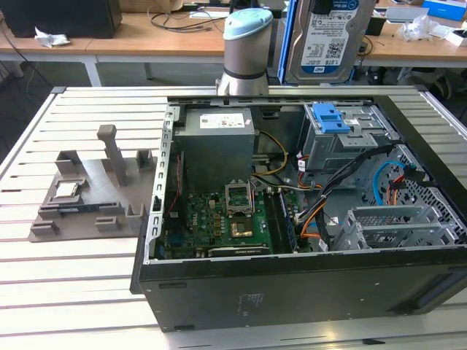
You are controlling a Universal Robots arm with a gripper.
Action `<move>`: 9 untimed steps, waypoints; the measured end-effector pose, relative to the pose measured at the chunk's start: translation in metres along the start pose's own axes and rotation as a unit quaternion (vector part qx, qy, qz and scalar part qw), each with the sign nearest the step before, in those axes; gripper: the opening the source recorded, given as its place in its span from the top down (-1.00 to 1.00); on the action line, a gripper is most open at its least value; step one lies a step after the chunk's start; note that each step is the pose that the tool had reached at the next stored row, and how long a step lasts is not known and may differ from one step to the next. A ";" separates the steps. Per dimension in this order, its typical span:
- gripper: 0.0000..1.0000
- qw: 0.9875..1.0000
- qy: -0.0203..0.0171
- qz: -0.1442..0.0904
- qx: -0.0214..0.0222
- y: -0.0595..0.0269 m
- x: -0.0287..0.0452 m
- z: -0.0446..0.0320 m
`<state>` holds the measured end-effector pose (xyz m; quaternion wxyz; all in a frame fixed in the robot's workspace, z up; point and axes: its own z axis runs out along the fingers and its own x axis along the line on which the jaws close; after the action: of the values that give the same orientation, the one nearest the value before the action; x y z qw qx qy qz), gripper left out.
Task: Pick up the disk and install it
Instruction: 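Pick up the disk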
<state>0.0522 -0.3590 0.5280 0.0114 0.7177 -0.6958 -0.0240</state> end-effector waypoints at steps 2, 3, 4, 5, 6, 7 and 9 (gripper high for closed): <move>0.26 1.000 0.000 0.000 0.000 -0.0017 0.0011 -0.0001; 0.26 1.000 0.000 0.000 0.000 -0.0028 0.0018 -0.0002; 0.26 1.000 0.000 0.000 0.000 -0.0037 0.0024 -0.0002; 0.26 1.000 0.000 0.000 0.000 -0.0052 0.0034 -0.0003; 0.26 1.000 0.000 0.000 0.000 -0.0064 0.0041 -0.0004; 0.26 1.000 0.000 0.000 0.000 -0.0072 0.0046 -0.0004; 0.26 1.000 0.000 0.000 0.000 -0.0098 0.0061 -0.0006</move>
<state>0.0623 -0.3648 0.5280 0.0114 0.7177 -0.6958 -0.0240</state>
